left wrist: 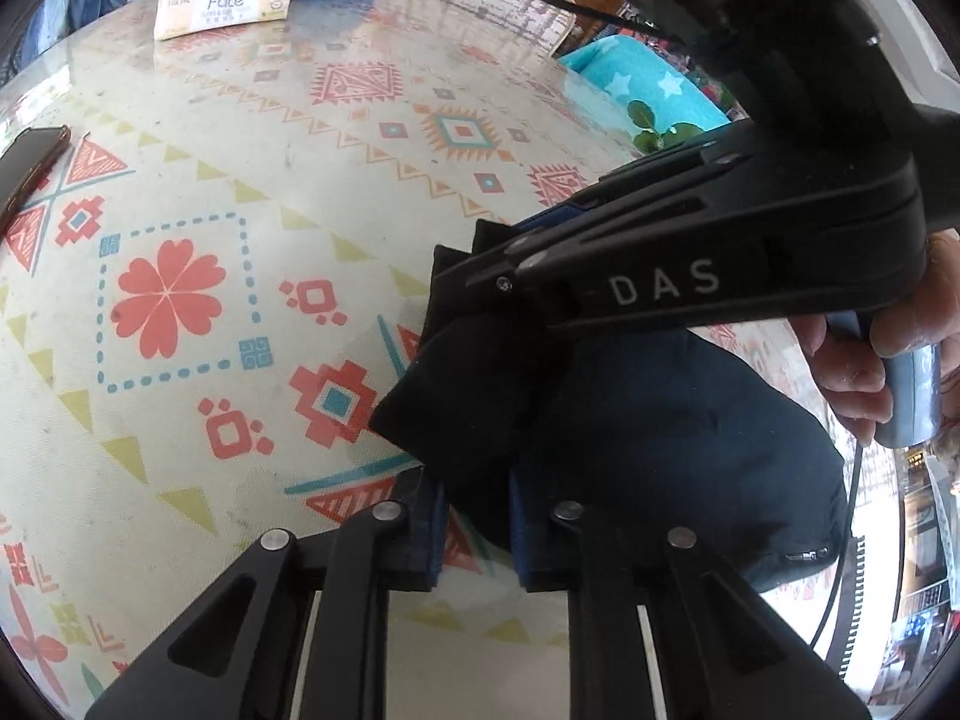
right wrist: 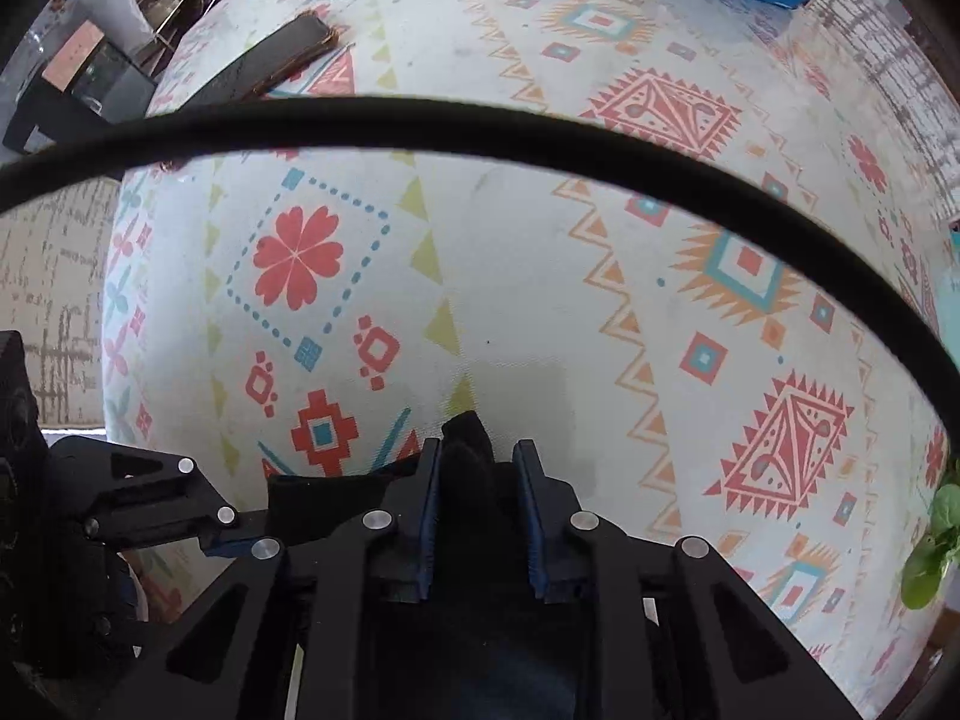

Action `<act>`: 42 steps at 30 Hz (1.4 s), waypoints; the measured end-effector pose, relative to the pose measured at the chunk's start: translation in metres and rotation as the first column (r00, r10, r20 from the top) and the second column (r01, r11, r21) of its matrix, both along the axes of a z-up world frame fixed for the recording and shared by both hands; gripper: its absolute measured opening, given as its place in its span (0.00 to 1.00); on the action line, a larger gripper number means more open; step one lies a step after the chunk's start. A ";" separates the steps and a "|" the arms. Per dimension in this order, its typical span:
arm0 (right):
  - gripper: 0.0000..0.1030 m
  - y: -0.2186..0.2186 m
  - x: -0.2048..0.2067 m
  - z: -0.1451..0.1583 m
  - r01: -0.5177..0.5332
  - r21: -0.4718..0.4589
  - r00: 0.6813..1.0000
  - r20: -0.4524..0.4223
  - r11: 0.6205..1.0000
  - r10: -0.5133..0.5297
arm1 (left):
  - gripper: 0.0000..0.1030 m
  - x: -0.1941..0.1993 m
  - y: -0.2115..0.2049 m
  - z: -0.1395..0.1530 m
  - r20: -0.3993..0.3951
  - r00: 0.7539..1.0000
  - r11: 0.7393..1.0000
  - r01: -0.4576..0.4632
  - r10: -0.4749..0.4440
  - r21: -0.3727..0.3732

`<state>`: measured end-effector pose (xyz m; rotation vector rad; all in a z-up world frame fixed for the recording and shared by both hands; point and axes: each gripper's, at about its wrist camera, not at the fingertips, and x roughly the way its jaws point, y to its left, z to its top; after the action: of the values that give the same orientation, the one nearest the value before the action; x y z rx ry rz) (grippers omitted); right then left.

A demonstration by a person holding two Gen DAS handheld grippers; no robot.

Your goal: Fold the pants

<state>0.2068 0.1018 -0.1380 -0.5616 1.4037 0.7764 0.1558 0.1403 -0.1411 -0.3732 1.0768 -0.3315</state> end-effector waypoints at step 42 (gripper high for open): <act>0.62 -0.338 -0.087 0.074 0.627 0.296 0.734 0.085 0.721 -0.674 | 0.40 -0.122 -0.190 0.069 0.218 0.912 0.936 0.323 -0.346 0.138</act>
<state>0.1194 -0.2363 -0.0635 0.0844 1.1831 0.2944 0.0341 -0.0500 -0.0717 -0.0529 0.9129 -0.6116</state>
